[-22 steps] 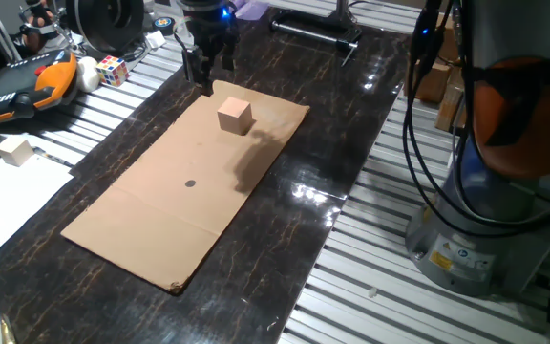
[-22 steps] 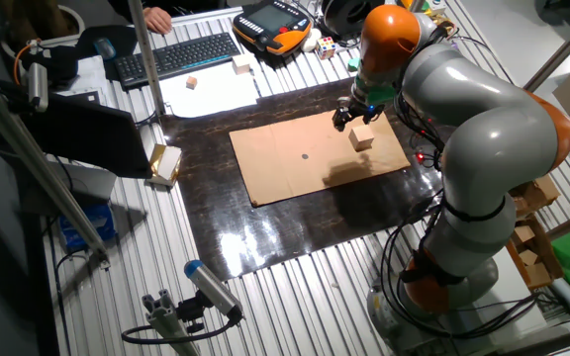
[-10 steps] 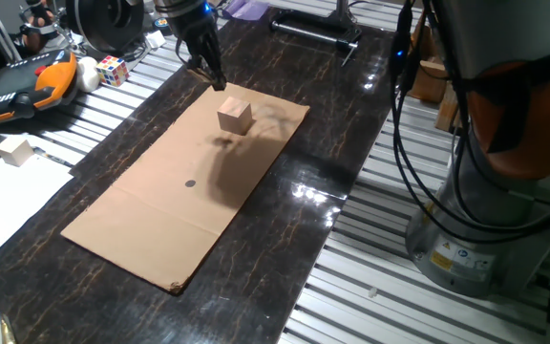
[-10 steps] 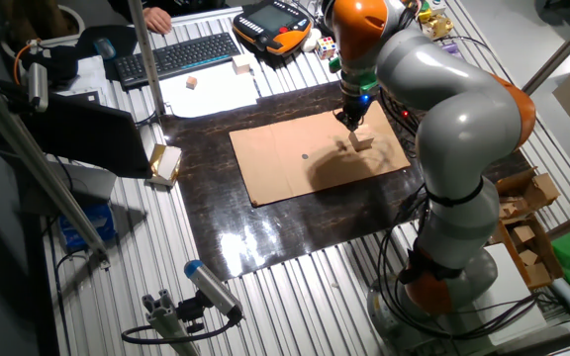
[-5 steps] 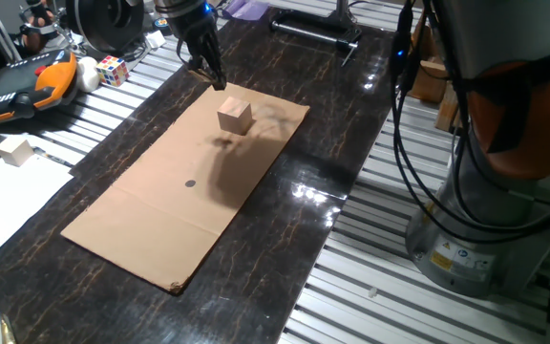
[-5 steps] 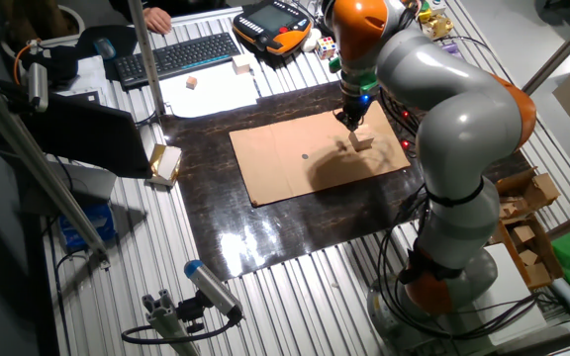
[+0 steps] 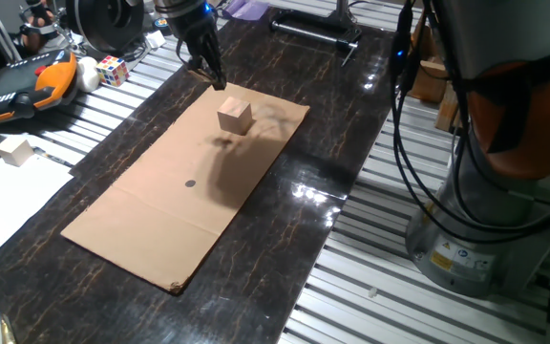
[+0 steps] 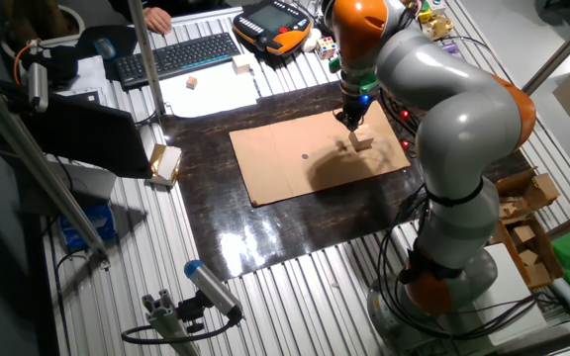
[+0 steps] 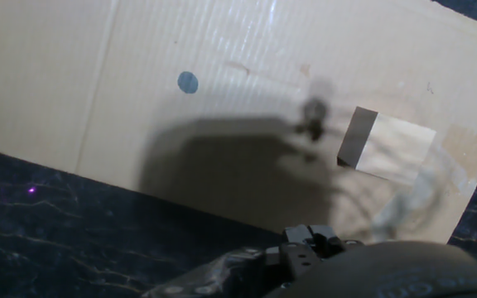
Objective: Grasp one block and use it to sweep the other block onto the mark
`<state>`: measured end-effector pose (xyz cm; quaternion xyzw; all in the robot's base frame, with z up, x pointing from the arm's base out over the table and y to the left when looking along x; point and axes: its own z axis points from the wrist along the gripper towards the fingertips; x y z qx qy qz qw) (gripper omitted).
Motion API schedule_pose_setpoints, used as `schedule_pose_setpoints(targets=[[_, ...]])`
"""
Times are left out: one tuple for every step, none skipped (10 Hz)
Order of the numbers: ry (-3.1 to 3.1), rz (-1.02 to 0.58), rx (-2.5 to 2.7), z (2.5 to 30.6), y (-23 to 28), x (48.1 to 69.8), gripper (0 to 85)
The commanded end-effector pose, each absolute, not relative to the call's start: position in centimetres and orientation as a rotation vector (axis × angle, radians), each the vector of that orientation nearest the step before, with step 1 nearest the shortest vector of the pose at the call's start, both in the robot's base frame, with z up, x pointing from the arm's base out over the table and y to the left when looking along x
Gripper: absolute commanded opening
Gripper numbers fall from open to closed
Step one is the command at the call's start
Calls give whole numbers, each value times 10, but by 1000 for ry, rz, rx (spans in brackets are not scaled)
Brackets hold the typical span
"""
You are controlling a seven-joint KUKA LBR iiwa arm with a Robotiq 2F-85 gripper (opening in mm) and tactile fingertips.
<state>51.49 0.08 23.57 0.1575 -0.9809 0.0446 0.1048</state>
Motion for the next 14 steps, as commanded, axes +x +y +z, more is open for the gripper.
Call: schedule_pose_setpoints(targets=[[-2895,133,449,236,1,515,17],[-2909,139,385,236,1,515,17],[-2932,84,297,236,1,515,17],[-2945,86,281,236,1,515,17],[-2949,109,257,236,1,515,17],[-2968,133,219,236,1,515,17],[-2975,144,208,236,1,515,17],[-2955,149,186,236,1,515,17],[-2931,188,163,236,1,515,17],[-2935,252,190,236,1,515,17],[-2953,313,237,236,1,515,17],[-2960,256,209,236,1,515,110],[-2968,268,199,235,0,515,237],[-2978,257,179,230,-6,518,437]])
